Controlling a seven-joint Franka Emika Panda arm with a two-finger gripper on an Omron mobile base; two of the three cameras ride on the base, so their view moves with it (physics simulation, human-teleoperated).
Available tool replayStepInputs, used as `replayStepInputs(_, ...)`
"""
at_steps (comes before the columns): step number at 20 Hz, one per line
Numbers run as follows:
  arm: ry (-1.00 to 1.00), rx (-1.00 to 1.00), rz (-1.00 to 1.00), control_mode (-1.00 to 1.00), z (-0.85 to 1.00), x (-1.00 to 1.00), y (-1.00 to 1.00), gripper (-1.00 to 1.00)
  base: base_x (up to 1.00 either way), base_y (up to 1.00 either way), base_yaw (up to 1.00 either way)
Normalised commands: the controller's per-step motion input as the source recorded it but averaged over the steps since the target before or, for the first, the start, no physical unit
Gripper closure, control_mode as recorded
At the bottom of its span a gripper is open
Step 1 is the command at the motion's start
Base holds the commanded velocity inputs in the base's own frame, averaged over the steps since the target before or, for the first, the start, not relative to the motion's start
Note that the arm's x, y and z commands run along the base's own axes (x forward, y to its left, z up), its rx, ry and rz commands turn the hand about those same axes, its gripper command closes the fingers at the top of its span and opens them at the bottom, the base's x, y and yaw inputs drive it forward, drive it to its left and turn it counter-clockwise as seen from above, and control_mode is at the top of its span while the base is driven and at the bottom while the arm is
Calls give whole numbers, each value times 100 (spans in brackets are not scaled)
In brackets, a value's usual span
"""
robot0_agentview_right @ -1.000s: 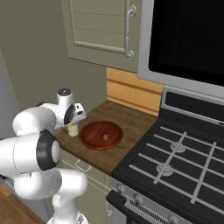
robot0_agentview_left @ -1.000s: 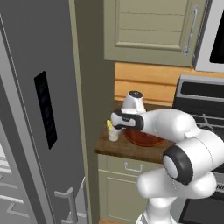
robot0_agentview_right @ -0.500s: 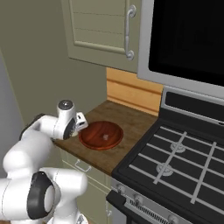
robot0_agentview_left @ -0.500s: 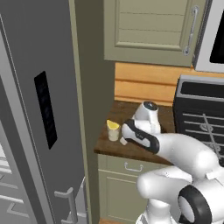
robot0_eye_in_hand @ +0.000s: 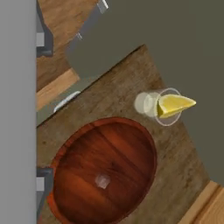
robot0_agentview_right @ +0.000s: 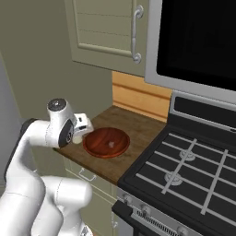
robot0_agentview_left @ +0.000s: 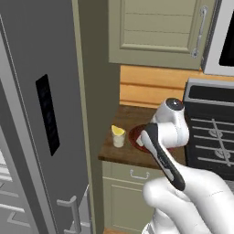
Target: Grab a lemon wedge from the fridge and one ice cube from the ice bowl, and put them in the glass of lemonade.
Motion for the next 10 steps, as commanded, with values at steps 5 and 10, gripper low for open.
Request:
replayStepInputs(5,0,5,-33,-100,26,-100,-65,-100,0,0,0)
replayStepInputs(10,0,7,-25,-100,4,-77,-55,-100,0,0,0)
